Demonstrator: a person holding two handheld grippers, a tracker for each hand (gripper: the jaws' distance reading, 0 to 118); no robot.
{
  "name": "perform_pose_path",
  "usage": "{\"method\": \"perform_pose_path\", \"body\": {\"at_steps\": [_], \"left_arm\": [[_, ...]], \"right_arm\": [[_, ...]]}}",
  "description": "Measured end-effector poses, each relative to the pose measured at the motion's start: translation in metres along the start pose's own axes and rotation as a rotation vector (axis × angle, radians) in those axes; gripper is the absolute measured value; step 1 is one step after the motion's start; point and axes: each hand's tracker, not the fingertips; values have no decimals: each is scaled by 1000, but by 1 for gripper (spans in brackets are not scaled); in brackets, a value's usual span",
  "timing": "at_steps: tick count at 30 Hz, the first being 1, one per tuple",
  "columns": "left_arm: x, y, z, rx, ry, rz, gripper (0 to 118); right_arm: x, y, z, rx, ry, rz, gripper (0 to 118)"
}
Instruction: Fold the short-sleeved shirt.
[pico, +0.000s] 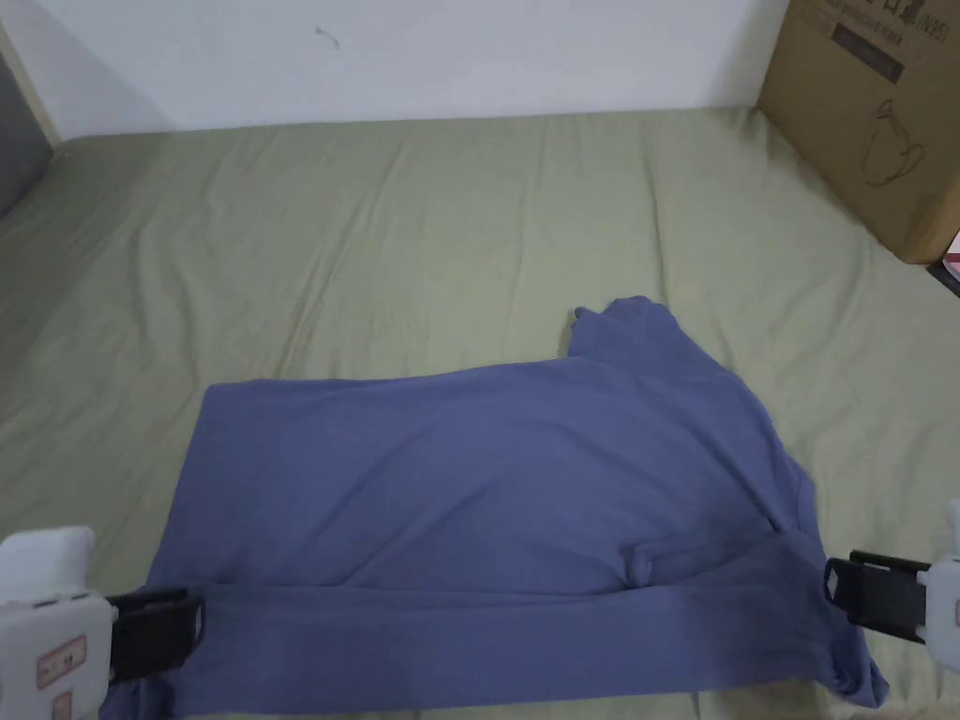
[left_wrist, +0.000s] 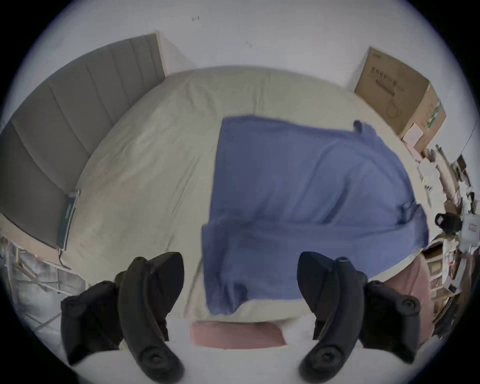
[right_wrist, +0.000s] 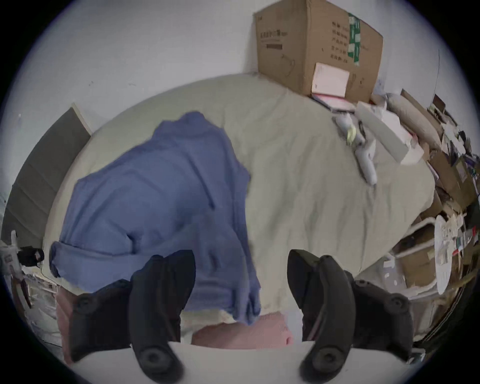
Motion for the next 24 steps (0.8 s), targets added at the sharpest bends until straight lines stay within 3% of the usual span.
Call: {"method": "perform_pose_path", "body": {"at_steps": [1, 2, 3, 5, 8, 13, 18, 19, 20, 21, 22, 23, 24], "left_arm": [[3, 6, 0, 0, -20, 2, 54], [7, 11, -2, 13, -19, 7, 14], [11, 13, -8, 22, -7, 2, 0], [20, 19, -15, 32, 64, -42, 0], [25, 28, -31, 8, 25, -60, 0], [28, 46, -59, -19, 39, -78, 0], [24, 70, -82, -30, 50, -51, 0], [23, 76, -86, -28, 53, -45, 0], [22, 82, -91, -29, 58, -38, 0], [21, 87, -95, -26, 63, -32, 0], [27, 92, -95, -22, 69, -29, 0], [27, 97, -99, -24, 72, -24, 0], [27, 100, -102, -23, 75, -20, 0]], "right_arm": [[-4, 6, 1, 22, 9, 18, 48], [-8, 10, 0, 50, 14, 39, 19], [-12, 13, -3, 63, -8, 31, 1], [-18, 15, -18, 47, -57, 28, 1], [-18, 18, -40, 3, 11, -12, 0], [-25, 47, -74, -19, 23, -18, 0], [-36, 130, -115, 36, 55, 57, 0], [-40, 150, -128, 13, 58, 81, 3], [-44, 169, -143, -10, 57, 101, 17], [-46, 184, -156, -15, 65, 118, 45], [-48, 199, -176, -27, 69, 131, 90], [-50, 213, -197, -52, 66, 141, 105], [-52, 222, -210, -60, 54, 142, 105]]}}
